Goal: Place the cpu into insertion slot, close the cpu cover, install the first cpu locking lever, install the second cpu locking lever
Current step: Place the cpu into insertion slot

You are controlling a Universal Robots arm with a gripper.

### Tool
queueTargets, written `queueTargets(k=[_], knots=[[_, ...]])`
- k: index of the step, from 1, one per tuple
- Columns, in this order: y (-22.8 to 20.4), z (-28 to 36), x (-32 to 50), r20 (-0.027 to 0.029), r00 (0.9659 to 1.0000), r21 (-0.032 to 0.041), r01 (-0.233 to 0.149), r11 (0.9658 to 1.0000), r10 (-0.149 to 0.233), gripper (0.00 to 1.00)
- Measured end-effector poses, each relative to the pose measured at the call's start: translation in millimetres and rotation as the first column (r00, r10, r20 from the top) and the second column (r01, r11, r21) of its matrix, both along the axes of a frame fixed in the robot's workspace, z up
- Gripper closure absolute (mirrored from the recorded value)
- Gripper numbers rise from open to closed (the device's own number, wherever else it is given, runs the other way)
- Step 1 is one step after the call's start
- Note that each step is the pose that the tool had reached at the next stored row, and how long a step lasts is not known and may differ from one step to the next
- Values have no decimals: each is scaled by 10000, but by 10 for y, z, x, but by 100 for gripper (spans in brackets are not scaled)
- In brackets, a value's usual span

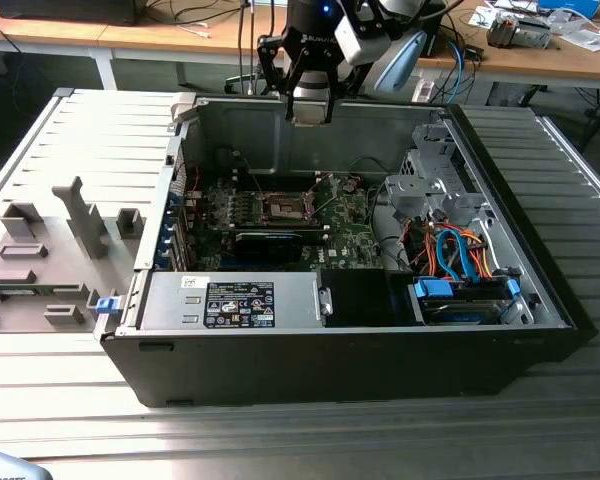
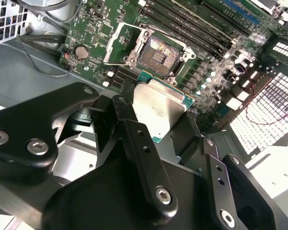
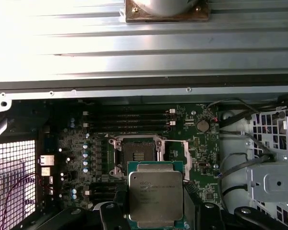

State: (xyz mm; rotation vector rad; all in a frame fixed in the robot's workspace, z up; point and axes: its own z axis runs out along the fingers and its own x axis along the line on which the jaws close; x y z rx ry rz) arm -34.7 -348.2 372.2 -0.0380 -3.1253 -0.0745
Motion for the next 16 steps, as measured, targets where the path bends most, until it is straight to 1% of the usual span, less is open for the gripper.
queueTargets(k=[16], knots=[[0,-35,0,0,10000,0,0,10000,0,45]])
